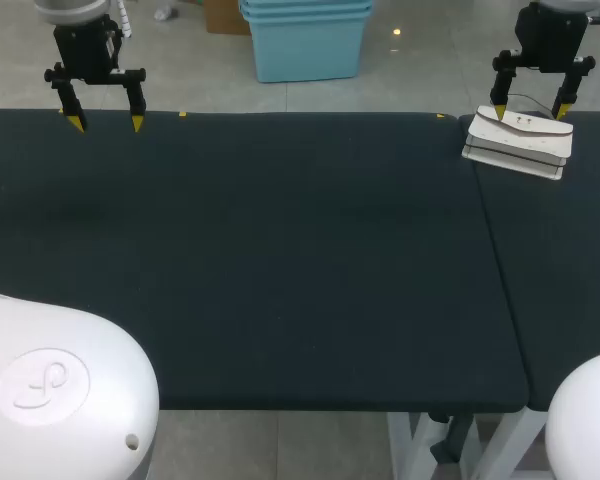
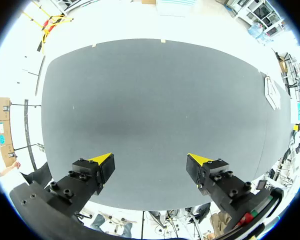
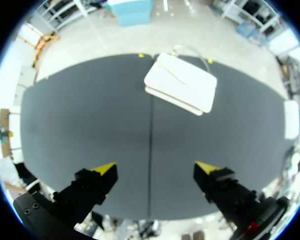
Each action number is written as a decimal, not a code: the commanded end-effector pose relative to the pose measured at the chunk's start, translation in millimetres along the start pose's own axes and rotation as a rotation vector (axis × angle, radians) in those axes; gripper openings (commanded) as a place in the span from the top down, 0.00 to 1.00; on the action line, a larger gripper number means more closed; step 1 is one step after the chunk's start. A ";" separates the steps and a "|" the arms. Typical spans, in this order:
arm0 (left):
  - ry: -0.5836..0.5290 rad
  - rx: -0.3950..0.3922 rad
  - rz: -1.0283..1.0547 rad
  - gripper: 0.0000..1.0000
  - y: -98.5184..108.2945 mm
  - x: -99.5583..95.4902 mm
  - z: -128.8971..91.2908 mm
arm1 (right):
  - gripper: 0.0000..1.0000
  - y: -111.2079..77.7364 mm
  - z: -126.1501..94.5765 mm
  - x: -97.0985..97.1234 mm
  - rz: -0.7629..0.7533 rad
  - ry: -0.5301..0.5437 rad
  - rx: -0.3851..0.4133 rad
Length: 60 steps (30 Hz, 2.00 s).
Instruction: Pick up the bag, open it, inspect its contents, close it, and place it on the opposite side
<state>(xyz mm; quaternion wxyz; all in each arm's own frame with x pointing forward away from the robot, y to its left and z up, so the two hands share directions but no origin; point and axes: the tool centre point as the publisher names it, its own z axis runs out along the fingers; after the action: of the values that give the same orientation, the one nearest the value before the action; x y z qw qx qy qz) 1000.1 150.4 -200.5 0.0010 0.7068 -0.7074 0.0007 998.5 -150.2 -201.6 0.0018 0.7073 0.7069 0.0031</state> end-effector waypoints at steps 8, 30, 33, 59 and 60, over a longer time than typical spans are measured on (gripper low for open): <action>-0.001 0.000 0.000 0.00 0.1 0.3 -0.4 | 0.00 0.6 -0.8 0.3 0.000 -0.001 0.003; 0.160 0.223 0.550 0.00 33.4 11.7 4.4 | 0.00 1.9 13.1 -19.9 -0.195 0.055 -0.076; 0.205 0.272 0.698 0.00 43.1 15.3 9.8 | 0.00 0.0 20.9 -32.1 -0.178 0.065 -0.063; 0.473 0.493 1.645 0.00 92.6 47.9 48.5 | 0.00 5.5 73.6 -91.1 0.107 0.131 0.012; 0.485 0.489 1.666 0.00 92.3 48.6 51.1 | 0.00 6.0 75.2 -92.2 0.120 0.131 0.017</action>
<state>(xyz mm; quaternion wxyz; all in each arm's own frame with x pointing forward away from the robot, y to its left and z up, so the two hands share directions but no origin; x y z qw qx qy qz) 905.0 99.1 -243.3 -0.0199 0.1053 -0.9742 0.1987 999.2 -237.5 -272.2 -0.0427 0.7442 0.6651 0.0452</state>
